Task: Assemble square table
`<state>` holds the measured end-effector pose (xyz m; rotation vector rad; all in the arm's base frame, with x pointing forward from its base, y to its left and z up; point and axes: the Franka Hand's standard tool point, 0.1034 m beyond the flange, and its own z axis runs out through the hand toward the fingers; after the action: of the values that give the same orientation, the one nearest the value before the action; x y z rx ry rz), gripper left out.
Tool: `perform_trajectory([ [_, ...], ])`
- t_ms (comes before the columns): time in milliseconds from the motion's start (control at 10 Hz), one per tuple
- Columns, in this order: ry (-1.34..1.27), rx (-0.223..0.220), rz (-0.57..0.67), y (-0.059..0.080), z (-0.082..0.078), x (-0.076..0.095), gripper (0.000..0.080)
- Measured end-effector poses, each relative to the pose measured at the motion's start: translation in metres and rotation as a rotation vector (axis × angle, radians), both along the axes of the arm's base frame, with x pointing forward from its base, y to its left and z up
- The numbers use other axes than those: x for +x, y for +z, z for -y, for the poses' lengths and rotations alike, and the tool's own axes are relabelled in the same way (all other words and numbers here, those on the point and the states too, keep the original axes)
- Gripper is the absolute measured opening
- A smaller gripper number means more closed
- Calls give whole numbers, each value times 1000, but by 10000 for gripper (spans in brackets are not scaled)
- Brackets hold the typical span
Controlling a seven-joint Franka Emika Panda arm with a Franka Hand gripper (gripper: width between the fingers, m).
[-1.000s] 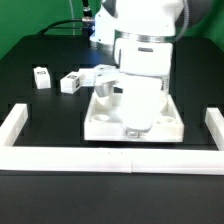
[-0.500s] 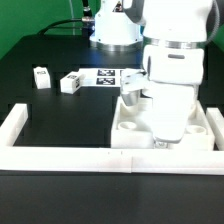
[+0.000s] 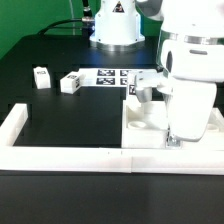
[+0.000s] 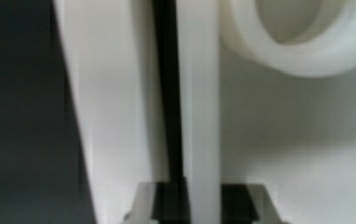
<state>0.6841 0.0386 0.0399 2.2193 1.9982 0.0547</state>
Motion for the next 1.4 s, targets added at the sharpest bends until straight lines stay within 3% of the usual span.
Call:
perform_trajectory([
  [200, -8, 1, -3, -2, 3, -1, 56],
  [300, -8, 1, -3, -2, 3, -1, 124],
  [400, -9, 0, -3, -3, 4, -1, 124],
  [600, -10, 0, -4, -3, 4, -1, 464],
  [700, -10, 0, -4, -3, 4, -1, 464],
  [800, -10, 0, -4, -3, 5, -1, 607],
  [900, -11, 0, -4, -3, 5, -1, 640],
  [1400, -12, 0, -5, -3, 6, -1, 649],
])
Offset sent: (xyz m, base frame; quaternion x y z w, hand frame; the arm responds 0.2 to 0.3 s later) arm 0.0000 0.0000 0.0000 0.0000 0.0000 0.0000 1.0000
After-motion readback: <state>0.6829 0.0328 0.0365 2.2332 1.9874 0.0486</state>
